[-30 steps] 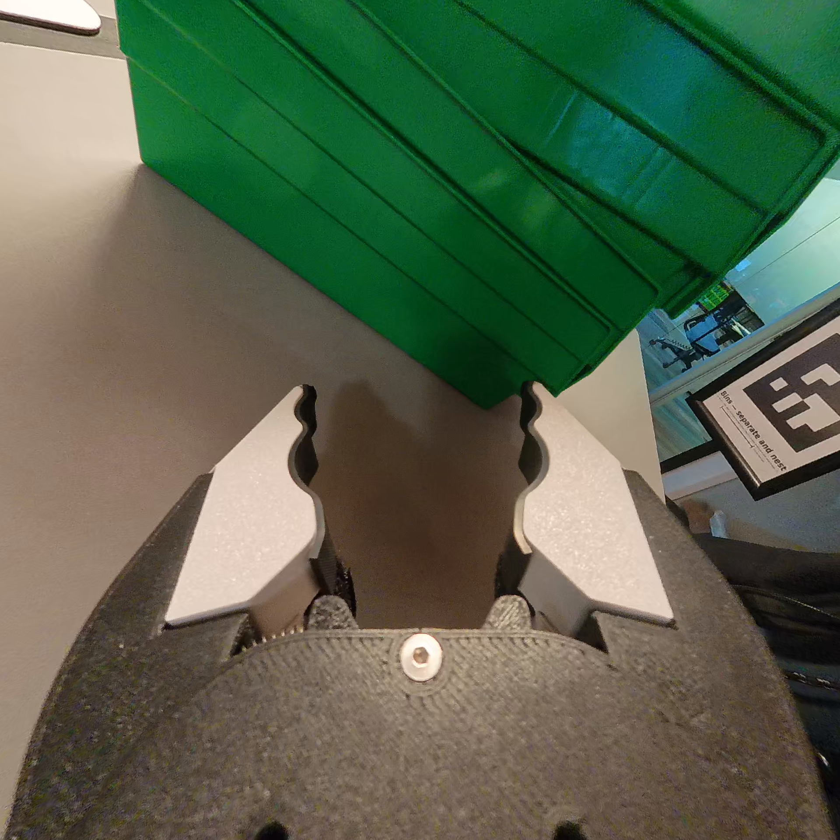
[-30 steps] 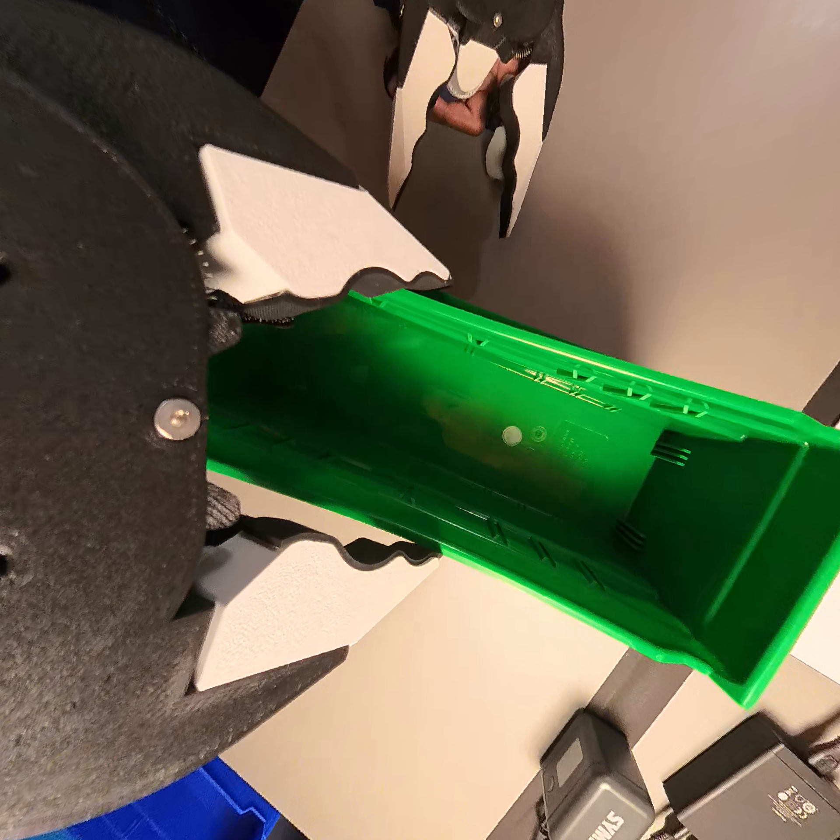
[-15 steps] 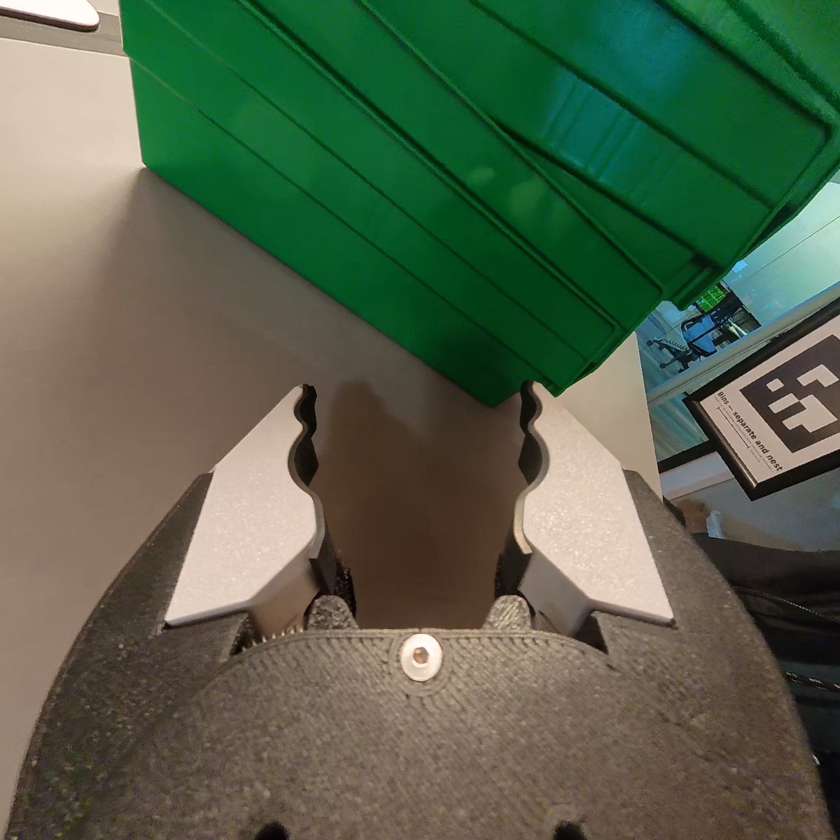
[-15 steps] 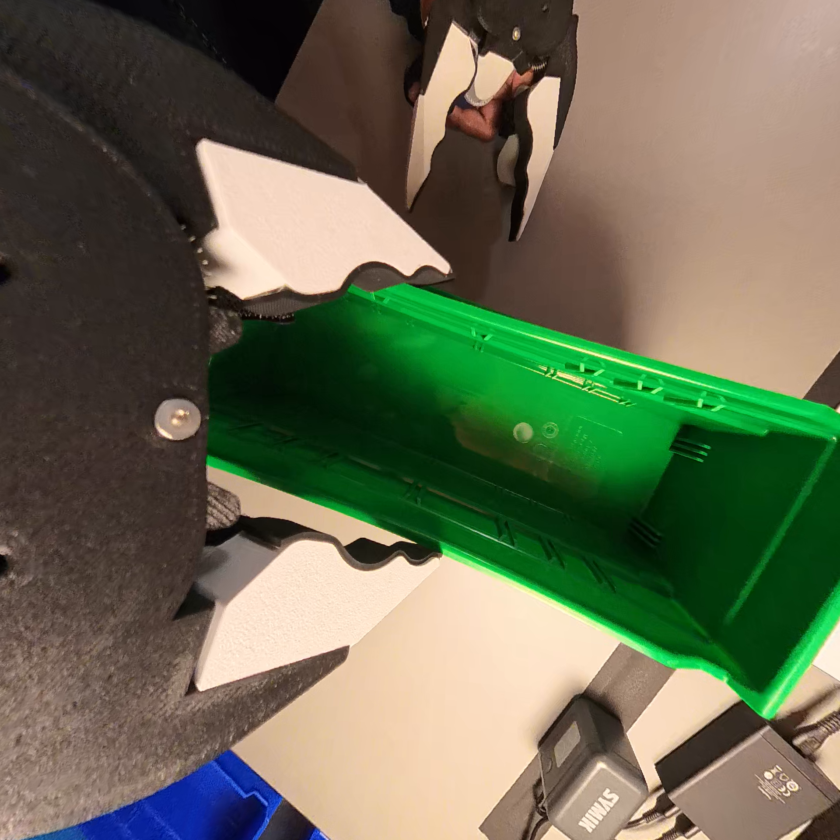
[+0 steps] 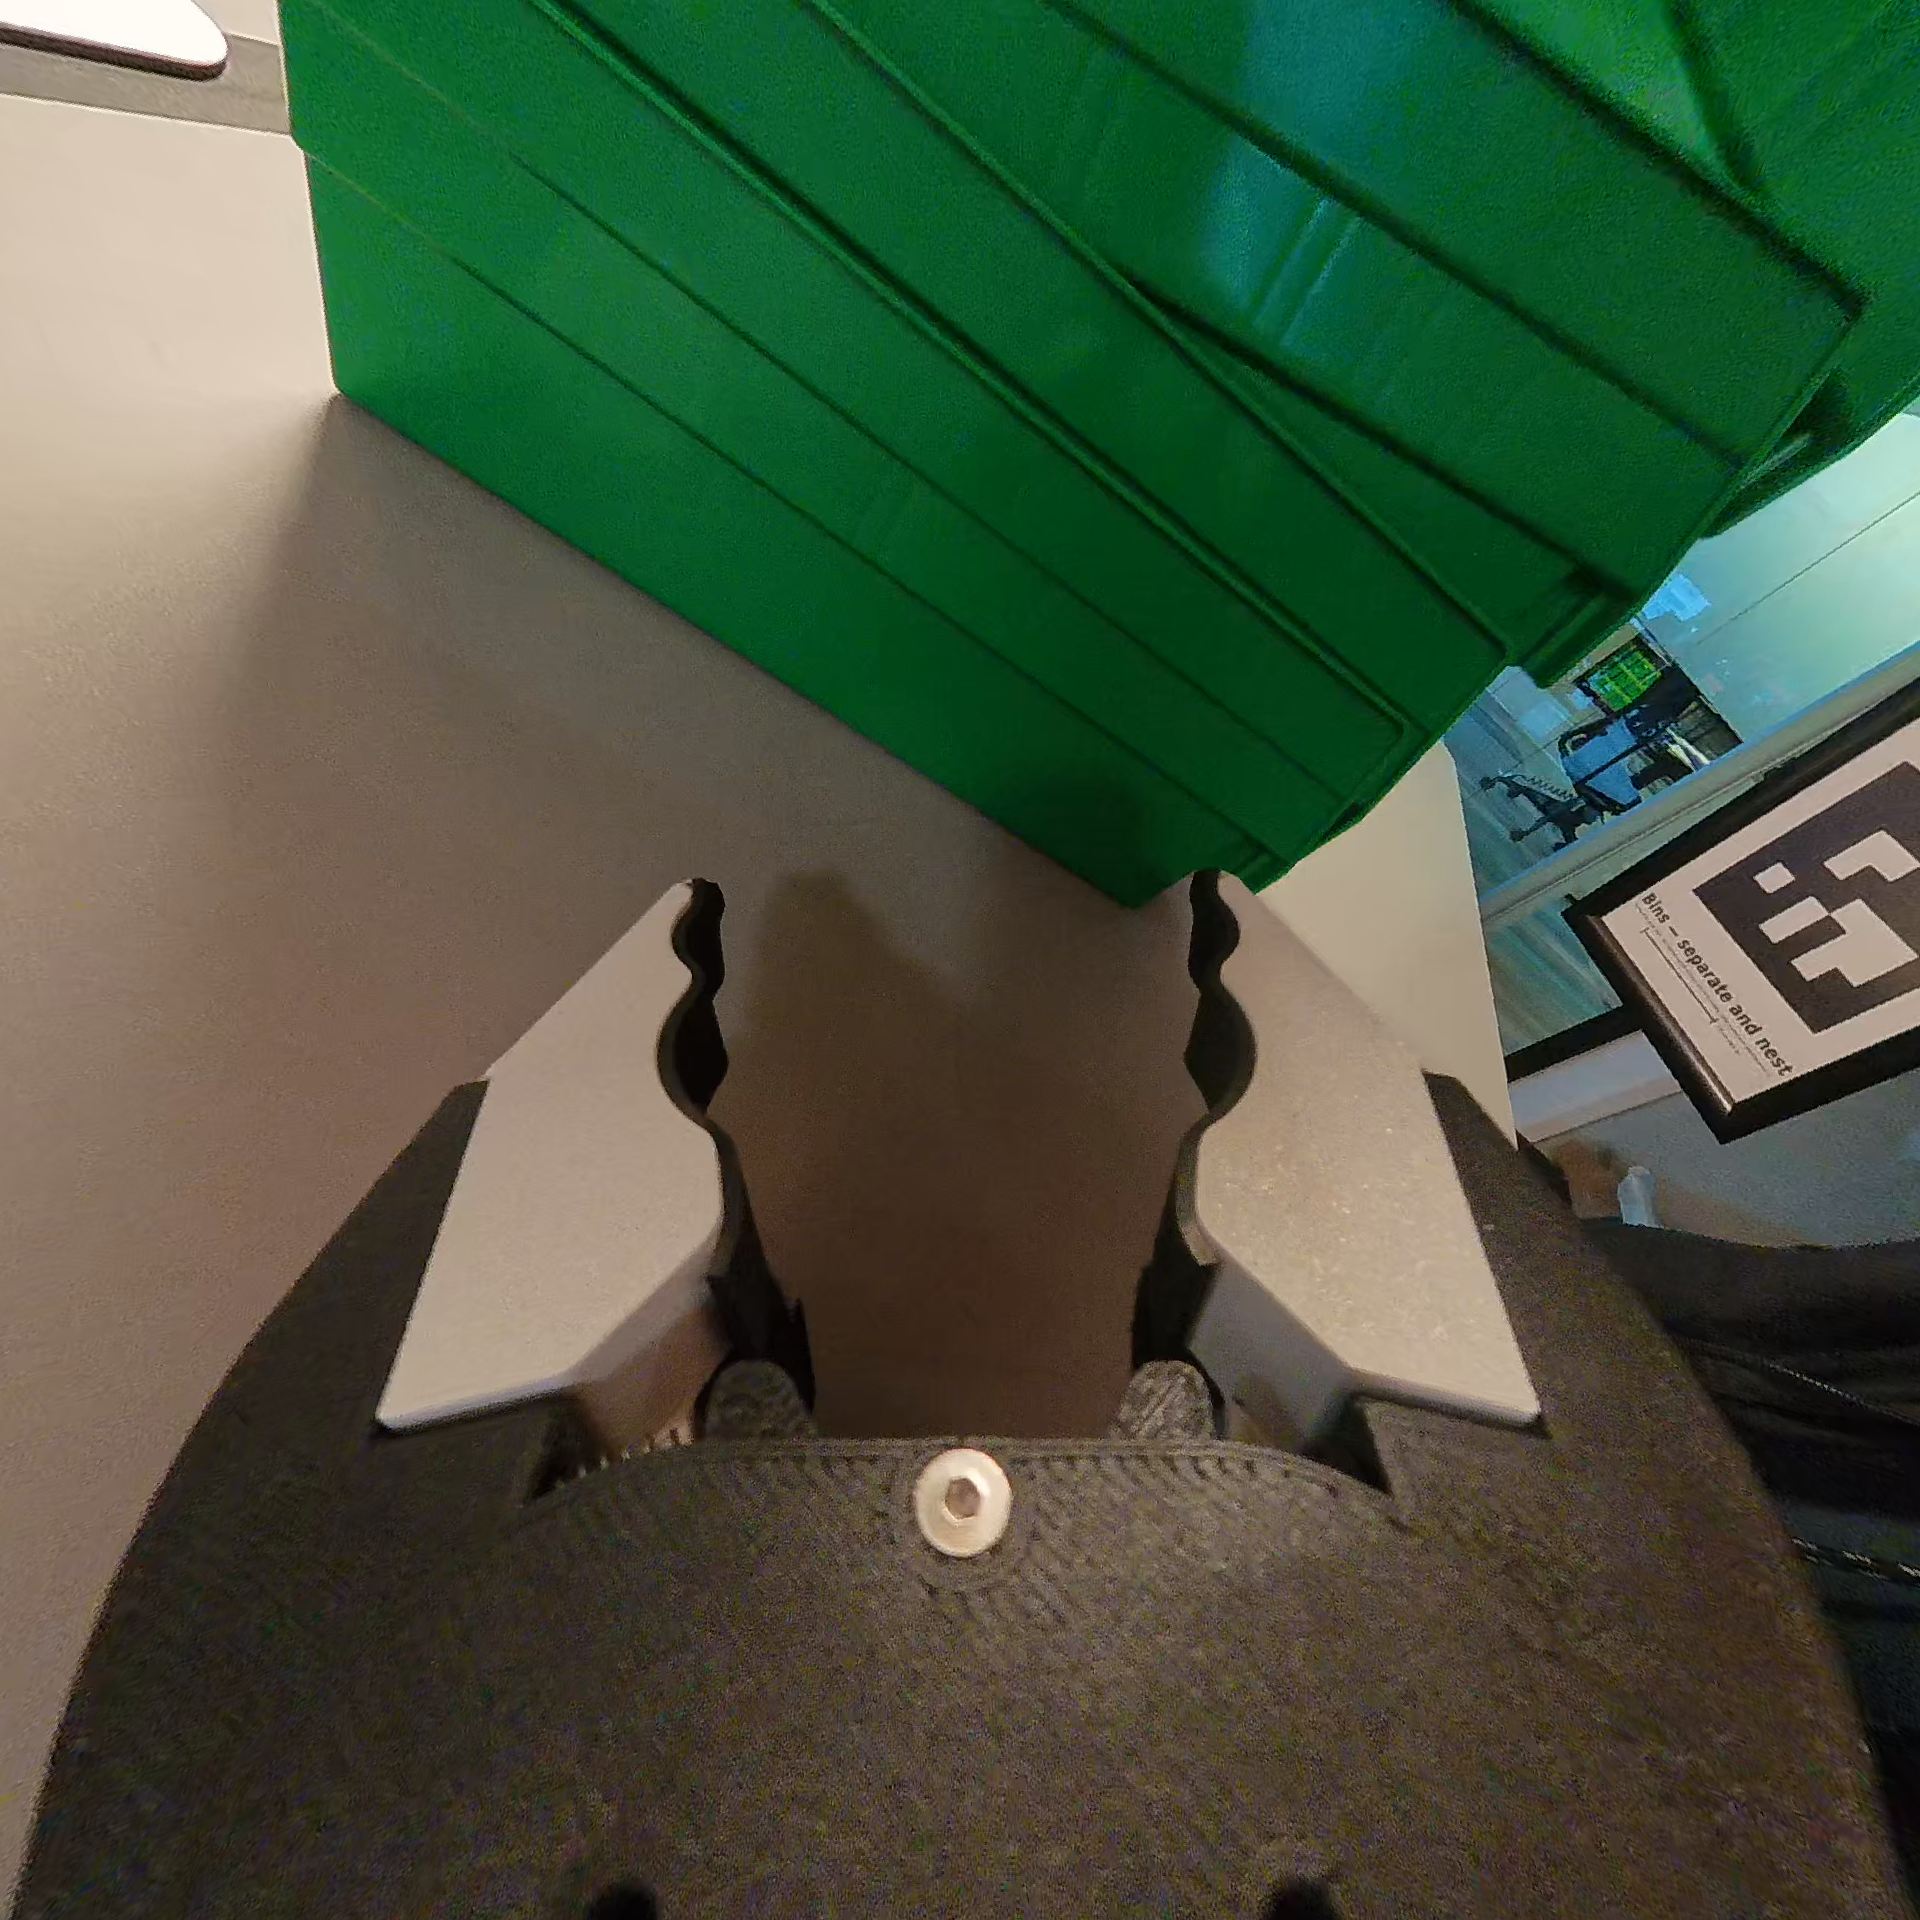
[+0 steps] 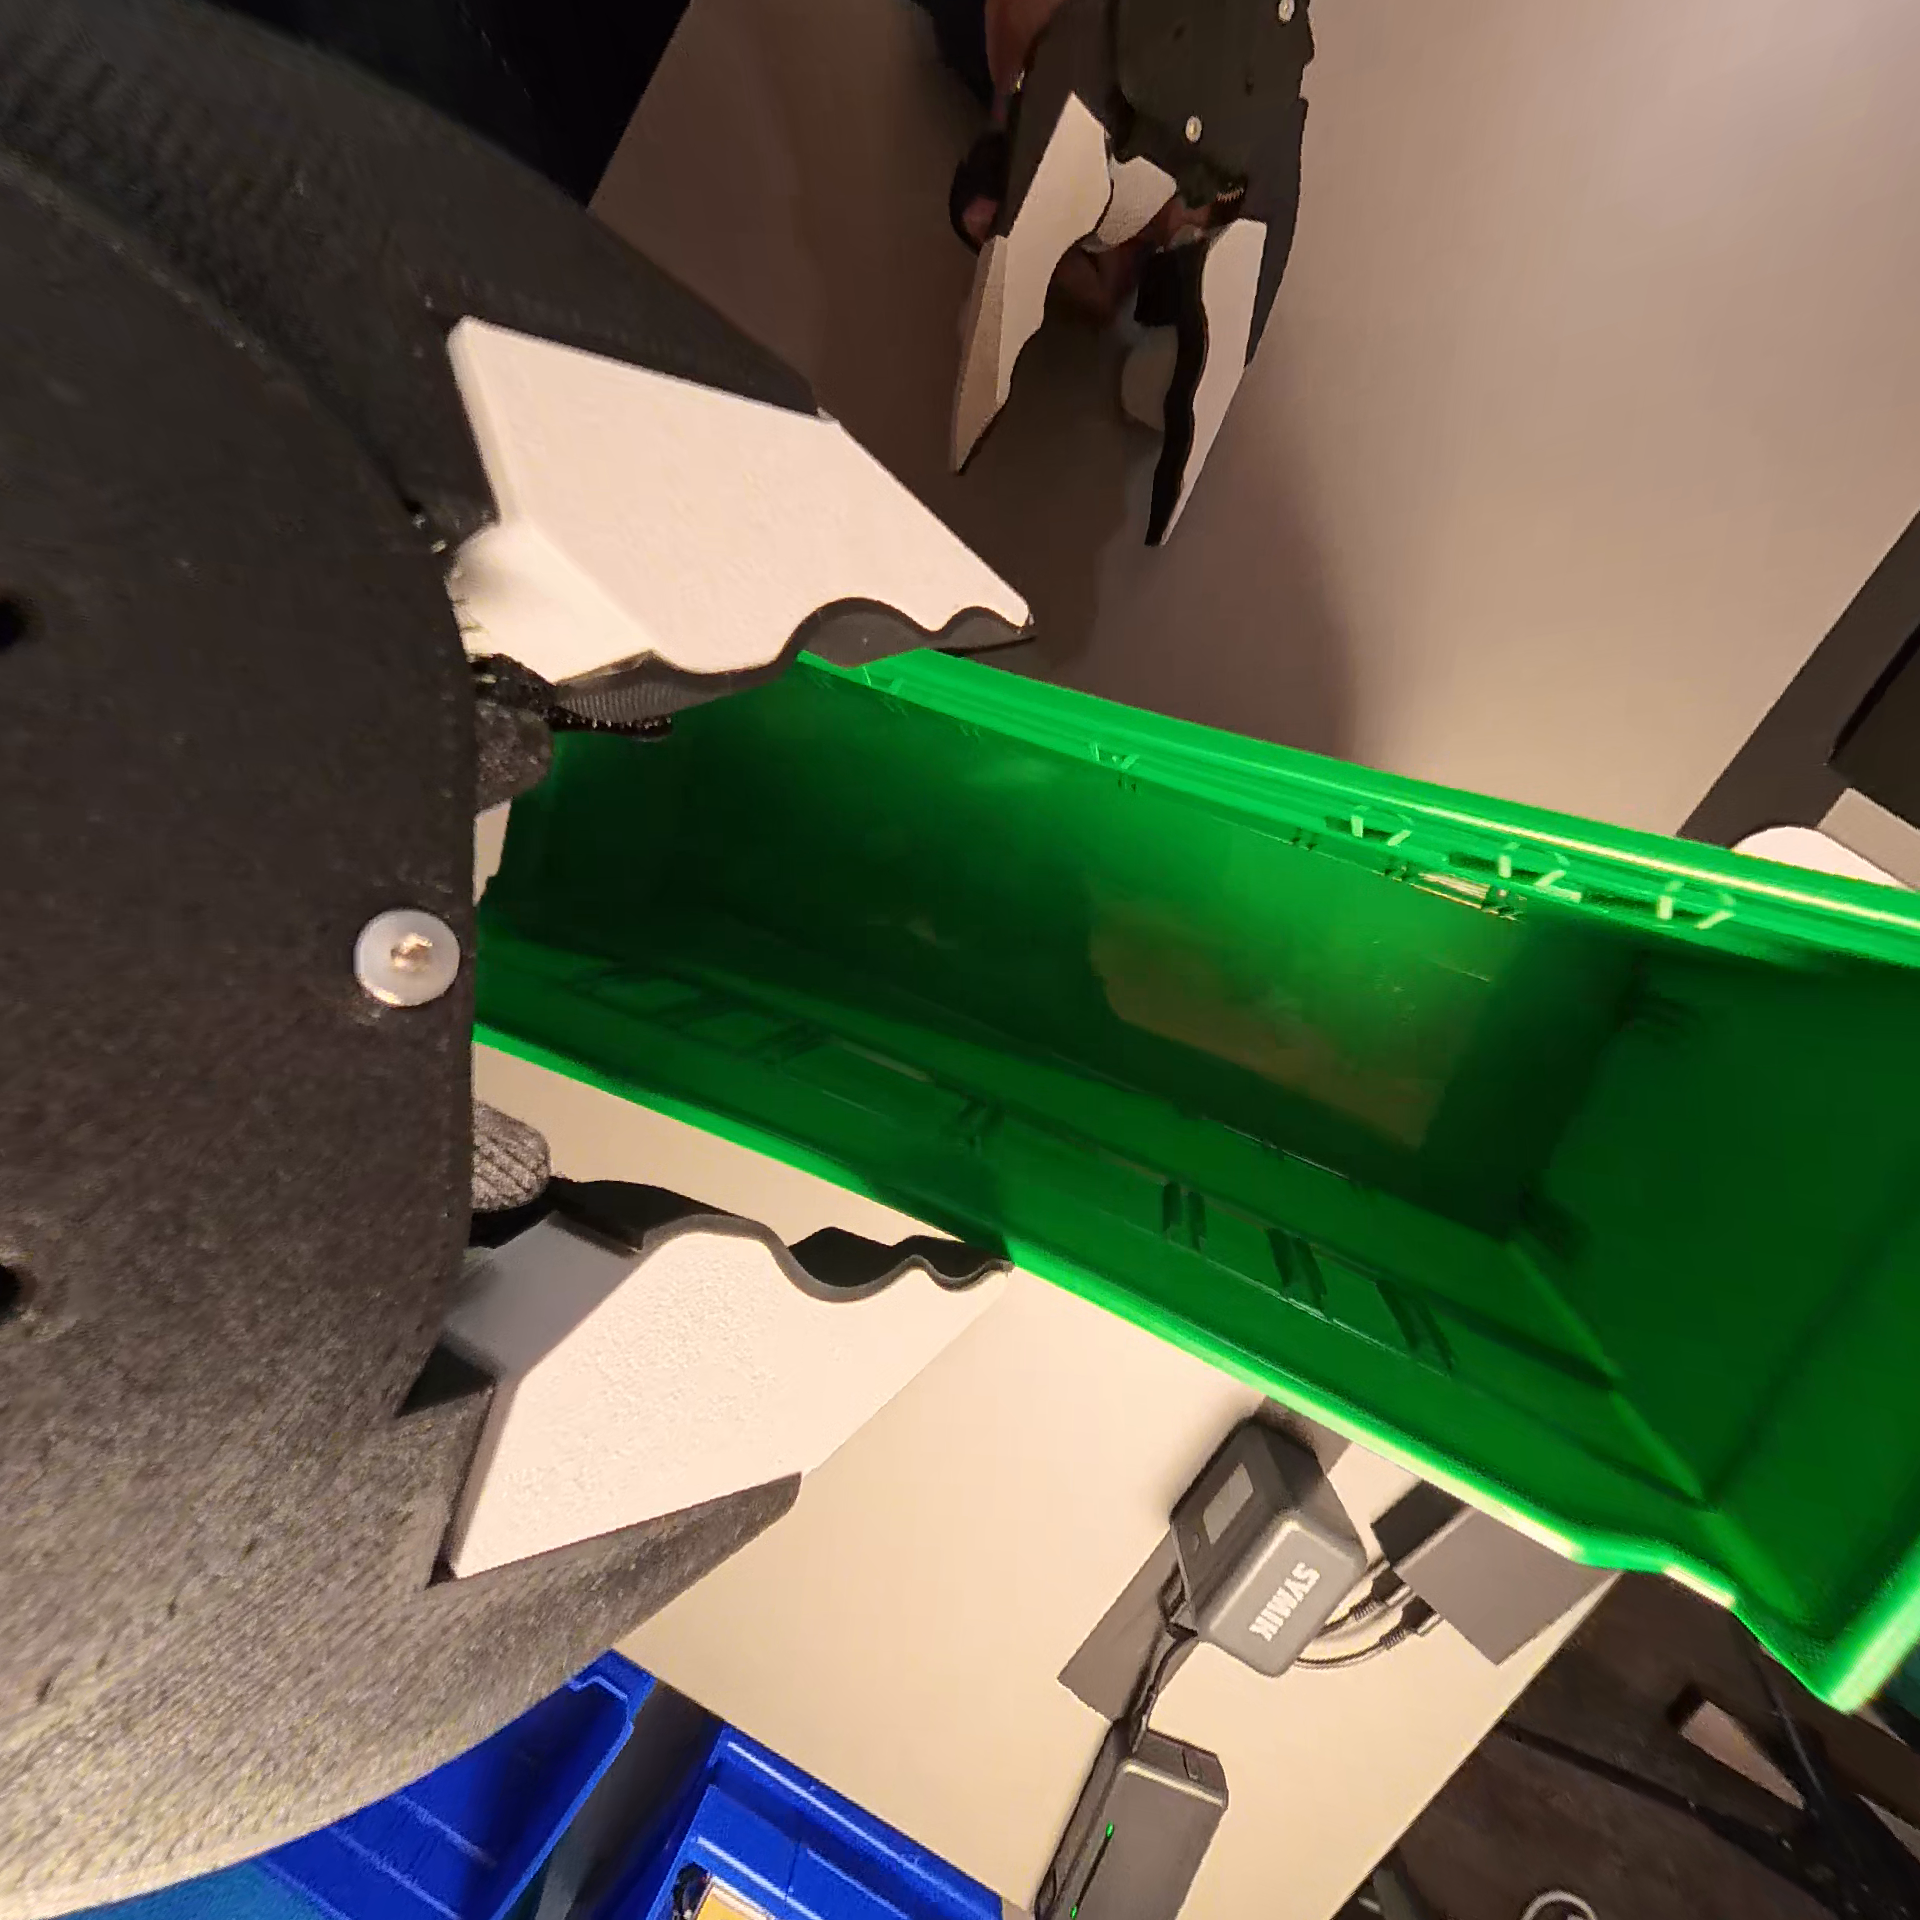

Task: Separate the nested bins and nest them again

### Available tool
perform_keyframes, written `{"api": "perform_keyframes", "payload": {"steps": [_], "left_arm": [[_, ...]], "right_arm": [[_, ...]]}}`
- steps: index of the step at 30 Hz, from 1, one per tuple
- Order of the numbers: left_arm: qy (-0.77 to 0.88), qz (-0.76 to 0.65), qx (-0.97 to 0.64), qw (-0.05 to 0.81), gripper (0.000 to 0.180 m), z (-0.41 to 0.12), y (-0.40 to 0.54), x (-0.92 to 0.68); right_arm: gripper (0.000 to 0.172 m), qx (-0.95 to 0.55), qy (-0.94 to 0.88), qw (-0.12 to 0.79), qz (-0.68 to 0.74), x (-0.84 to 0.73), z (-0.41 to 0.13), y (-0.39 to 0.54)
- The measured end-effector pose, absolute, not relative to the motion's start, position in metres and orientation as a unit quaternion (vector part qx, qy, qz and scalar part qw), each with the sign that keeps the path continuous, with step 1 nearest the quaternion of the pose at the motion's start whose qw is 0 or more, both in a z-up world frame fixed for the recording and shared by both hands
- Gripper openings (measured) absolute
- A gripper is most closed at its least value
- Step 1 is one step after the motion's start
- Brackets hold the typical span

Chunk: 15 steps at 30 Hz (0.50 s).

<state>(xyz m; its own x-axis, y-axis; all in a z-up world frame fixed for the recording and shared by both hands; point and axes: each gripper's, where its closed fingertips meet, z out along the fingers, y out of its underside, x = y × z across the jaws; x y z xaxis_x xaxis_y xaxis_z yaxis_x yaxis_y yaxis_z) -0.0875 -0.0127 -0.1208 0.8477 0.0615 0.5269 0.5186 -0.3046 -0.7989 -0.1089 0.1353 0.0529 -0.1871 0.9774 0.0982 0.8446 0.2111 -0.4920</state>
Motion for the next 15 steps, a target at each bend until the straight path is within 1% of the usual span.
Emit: {"api": "perform_keyframes", "payload": {"steps": [8,15], "left_arm": [[-0.187,-0.205,-0.780,0.561,0.090,-0.121,-0.013,-0.088],[-0.184,-0.205,-0.782,0.559,0.090,-0.121,-0.013,-0.087]], "right_arm": [[0.113,-0.599,-0.746,0.211,0.201,-0.096,0.079,0.138],[0.113,-0.608,-0.731,0.230,0.208,-0.067,0.090,0.171]]}}
